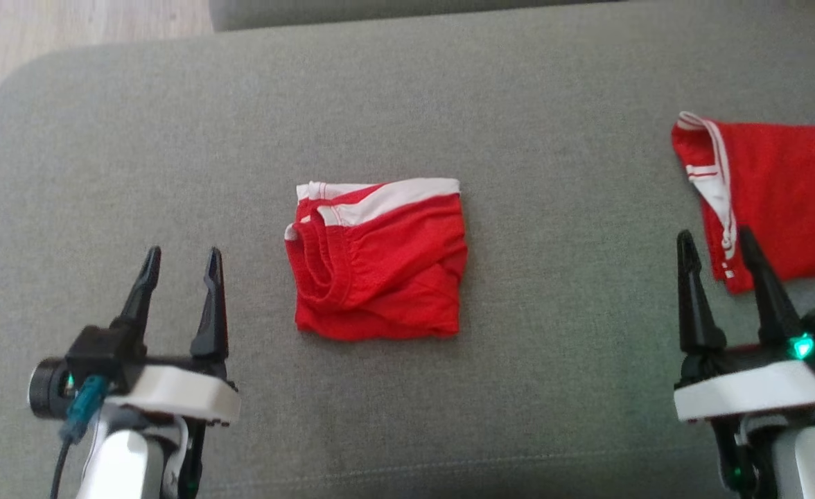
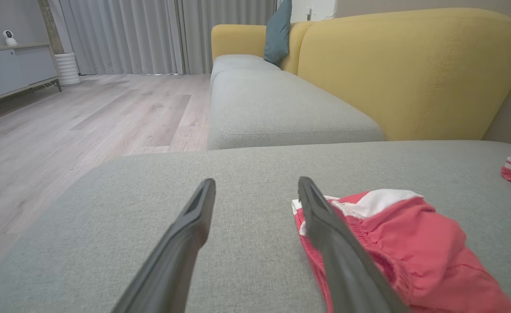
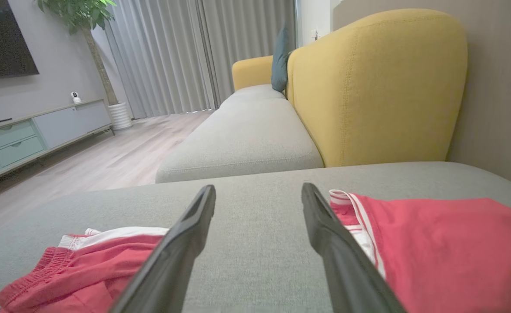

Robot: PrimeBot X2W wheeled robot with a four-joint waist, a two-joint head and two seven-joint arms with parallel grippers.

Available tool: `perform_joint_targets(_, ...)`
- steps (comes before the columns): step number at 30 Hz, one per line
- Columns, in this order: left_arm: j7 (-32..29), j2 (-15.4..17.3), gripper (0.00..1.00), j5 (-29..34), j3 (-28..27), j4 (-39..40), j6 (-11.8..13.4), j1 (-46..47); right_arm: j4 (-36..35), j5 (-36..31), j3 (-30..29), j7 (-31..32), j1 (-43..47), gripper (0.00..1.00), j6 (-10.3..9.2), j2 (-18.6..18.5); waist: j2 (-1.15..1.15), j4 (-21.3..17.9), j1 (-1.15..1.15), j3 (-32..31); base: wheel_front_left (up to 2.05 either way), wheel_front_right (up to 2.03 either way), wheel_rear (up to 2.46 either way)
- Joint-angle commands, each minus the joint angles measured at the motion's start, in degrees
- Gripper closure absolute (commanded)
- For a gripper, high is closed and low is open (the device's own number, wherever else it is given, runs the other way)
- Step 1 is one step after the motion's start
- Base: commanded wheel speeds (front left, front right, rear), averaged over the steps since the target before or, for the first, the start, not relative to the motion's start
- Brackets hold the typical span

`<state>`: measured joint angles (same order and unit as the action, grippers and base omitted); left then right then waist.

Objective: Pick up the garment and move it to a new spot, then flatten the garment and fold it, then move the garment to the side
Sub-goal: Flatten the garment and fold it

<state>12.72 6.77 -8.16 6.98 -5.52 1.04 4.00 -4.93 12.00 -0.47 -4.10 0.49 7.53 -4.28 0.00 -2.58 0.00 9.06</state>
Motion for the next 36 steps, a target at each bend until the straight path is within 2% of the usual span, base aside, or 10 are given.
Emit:
perform_joint_targets(1,-0.3,1.3,0.00,0.3,-1.7,2.4,0.5,0.3,-2.7,-0.4,0.9,0.7,0.1,0.00,-0.04,0.0,0.00,-0.2,0.00,-1.6,0.00,0.00,0.00)
perform_joint_targets(19,-2.8,1.4,0.00,0.3,0.1,3.9,2.1,-6.9,-4.1,-0.6,0.5,5.6,6.2,0.00,-0.04,0.6,0.00,0.1,0.00,-8.9,0.00,0.00,0.00)
perform_joint_targets(36,-3.0,2.0,0.00,0.1,0.3,4.5,3.4,-7.9,-6.4,-1.8,-0.1,7.4,8.4,0.00,-0.04,1.1,0.00,0.3,0.00,-10.0,0.00,0.00,0.00)
